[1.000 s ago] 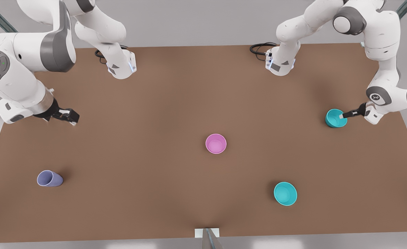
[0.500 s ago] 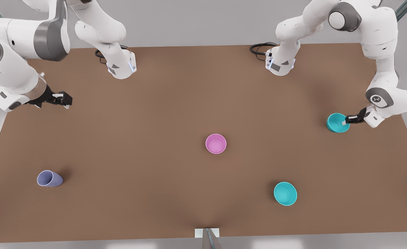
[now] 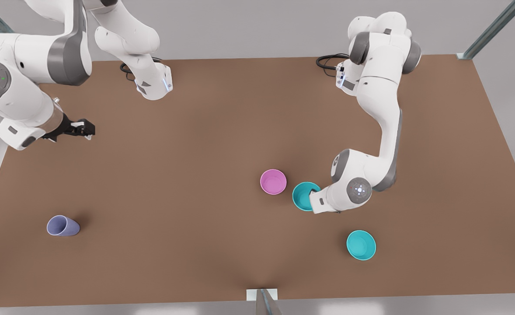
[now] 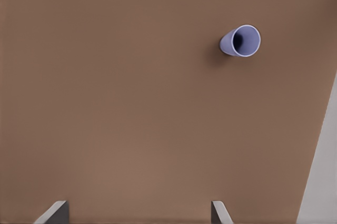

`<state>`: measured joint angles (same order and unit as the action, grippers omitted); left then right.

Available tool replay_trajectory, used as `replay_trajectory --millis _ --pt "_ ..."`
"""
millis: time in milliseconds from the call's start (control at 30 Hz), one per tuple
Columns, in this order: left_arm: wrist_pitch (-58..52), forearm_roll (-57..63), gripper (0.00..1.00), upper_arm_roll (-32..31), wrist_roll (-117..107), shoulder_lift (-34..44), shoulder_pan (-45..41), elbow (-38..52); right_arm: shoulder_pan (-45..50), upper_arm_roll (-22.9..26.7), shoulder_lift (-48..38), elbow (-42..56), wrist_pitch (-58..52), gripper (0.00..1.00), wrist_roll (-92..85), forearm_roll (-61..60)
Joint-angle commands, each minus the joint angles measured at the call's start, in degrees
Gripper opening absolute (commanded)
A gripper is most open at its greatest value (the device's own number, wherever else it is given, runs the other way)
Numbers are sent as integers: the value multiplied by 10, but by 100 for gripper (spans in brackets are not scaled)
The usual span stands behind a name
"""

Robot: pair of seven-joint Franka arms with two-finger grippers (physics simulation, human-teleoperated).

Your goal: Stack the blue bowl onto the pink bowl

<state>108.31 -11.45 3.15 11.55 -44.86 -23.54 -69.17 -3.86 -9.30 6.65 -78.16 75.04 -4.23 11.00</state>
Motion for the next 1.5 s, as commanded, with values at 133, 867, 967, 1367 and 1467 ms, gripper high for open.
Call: replay_trajectory --millis 133,867,967,1367,1467 --pt "-62 -10 21 -24 -554 -11 -26 18 0 -1 4 0 0 100 -39 -1" --pt "87 -11 21 -82 -570 25 -41 -108 0 0 17 0 -1 100 -38 -9" --pt "81 -10 21 -83 -569 26 -41 -117 -1 0 18 0 -1 100 -38 -10" --pt "81 -7 21 -91 -569 43 -42 -156 -1 -1 24 0 -1 100 -38 -10" --pt "83 -2 100 -92 -567 43 -42 -161 -1 0 25 -1 -1 100 -38 -15"
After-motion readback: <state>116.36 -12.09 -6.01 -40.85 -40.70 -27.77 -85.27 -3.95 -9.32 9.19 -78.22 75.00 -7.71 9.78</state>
